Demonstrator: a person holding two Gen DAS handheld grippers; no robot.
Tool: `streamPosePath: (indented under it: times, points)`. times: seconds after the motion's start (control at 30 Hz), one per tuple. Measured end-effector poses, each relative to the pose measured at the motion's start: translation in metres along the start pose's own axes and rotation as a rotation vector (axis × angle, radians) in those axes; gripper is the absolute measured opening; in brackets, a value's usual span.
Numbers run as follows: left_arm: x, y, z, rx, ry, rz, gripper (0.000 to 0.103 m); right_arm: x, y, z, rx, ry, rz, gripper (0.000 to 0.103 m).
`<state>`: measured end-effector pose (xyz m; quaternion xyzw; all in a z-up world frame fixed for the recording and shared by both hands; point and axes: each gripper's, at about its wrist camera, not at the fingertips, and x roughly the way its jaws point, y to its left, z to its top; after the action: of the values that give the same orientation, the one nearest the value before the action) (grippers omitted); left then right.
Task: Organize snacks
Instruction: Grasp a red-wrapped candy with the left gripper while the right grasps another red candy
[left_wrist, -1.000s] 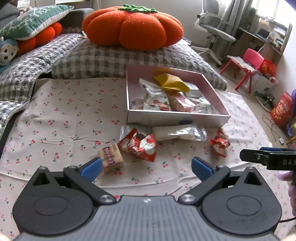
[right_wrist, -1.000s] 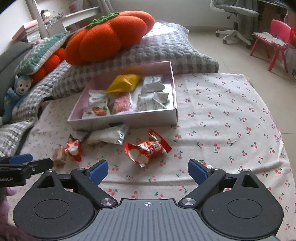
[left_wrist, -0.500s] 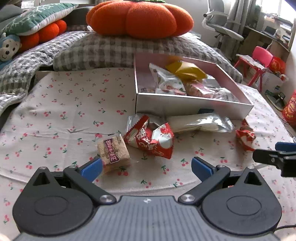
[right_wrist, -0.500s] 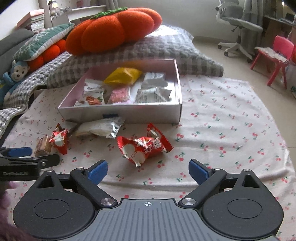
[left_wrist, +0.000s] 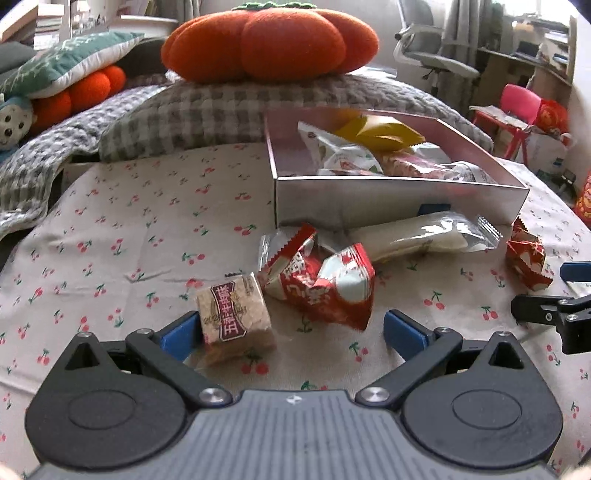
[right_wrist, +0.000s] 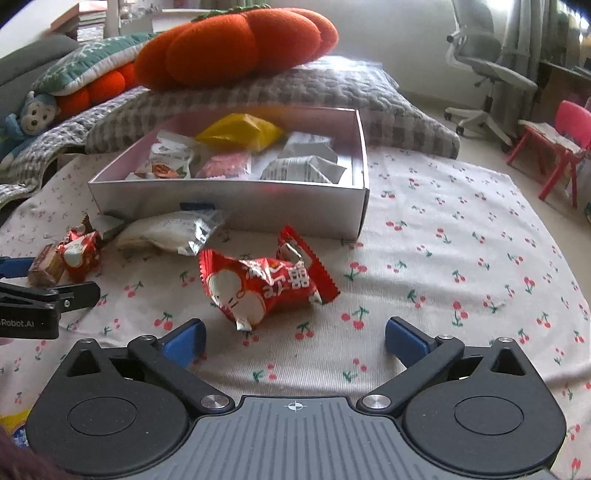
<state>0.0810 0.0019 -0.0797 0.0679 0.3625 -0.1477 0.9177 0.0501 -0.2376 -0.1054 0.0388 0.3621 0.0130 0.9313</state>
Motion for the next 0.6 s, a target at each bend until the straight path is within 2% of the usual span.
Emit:
streamPosePath:
  times: [0.2,0.4,0.6]
  points:
    - [0.007,-0.001,0.006,0.004,-0.013,-0.004,0.103,0.005,-0.002,0.001,-0.011,-0.041,0.013,0.103]
    - [0.011,-0.002,0.011,0.015,-0.014,-0.006,0.103,0.008,-0.001,0.006,-0.015,-0.032,0.012,0.103]
    - [0.010,-0.003,0.014,0.021,-0.016,-0.017,0.090,0.010,-0.002,0.010,-0.013,-0.020,0.013,0.103]
